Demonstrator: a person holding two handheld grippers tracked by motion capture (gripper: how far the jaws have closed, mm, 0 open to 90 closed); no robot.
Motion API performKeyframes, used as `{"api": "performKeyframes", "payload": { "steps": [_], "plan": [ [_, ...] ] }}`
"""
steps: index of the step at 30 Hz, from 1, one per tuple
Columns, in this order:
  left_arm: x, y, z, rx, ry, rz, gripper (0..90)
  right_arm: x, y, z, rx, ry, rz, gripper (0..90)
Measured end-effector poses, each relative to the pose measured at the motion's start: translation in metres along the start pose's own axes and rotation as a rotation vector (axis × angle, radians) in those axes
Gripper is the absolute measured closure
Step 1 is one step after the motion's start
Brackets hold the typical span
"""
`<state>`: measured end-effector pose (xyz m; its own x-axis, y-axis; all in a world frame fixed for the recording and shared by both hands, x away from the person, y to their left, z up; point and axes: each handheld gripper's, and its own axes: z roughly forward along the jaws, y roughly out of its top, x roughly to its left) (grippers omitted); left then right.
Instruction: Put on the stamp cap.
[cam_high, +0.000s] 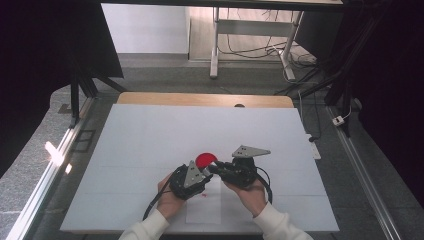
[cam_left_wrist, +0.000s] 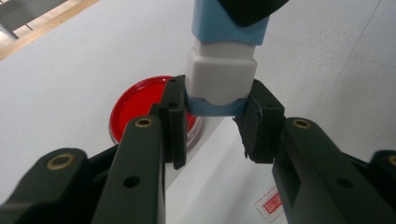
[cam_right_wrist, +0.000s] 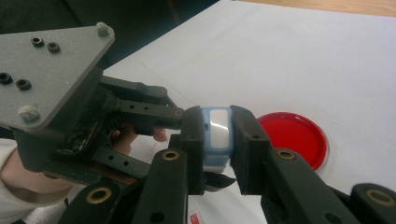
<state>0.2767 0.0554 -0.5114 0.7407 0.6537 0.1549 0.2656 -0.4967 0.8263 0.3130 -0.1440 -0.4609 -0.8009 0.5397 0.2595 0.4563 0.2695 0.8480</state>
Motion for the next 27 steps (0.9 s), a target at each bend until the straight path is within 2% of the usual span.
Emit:
{"api": "performKeyframes", "payload": {
  "steps": [9, 11, 15, 20, 24, 27],
  "plan": [
    [0.0025, -0.0009, 0.0002, 0.003, -0.026, -0.018, 63.3, 0.0021, -0.0002, 0.0002, -0.004, -0.006, -0.034, 75.5],
    [0.0035, -0.0012, 0.0008, 0.008, -0.032, -0.033, 62.3, 0.0018, -0.0004, 0.0003, -0.007, -0.005, -0.036, 75.5],
    [0.0067, -0.0031, 0.0022, 0.028, -0.043, -0.057, 57.5, 0.0015, 0.0008, -0.0022, -0.026, -0.008, -0.044, 75.5],
    [0.0095, -0.0039, 0.0016, 0.029, -0.063, -0.083, 50.8, -0.0006, 0.0024, -0.0059, -0.042, -0.012, -0.051, 75.4],
    [0.0096, -0.0032, -0.0007, 0.009, -0.081, -0.100, 47.0, -0.0013, 0.0026, -0.0066, -0.046, -0.012, -0.055, 75.4],
    [0.0102, -0.0032, -0.0013, 0.018, -0.087, -0.113, 43.1, -0.0016, 0.0029, -0.0075, -0.054, -0.011, -0.063, 75.4]
  ]
}}
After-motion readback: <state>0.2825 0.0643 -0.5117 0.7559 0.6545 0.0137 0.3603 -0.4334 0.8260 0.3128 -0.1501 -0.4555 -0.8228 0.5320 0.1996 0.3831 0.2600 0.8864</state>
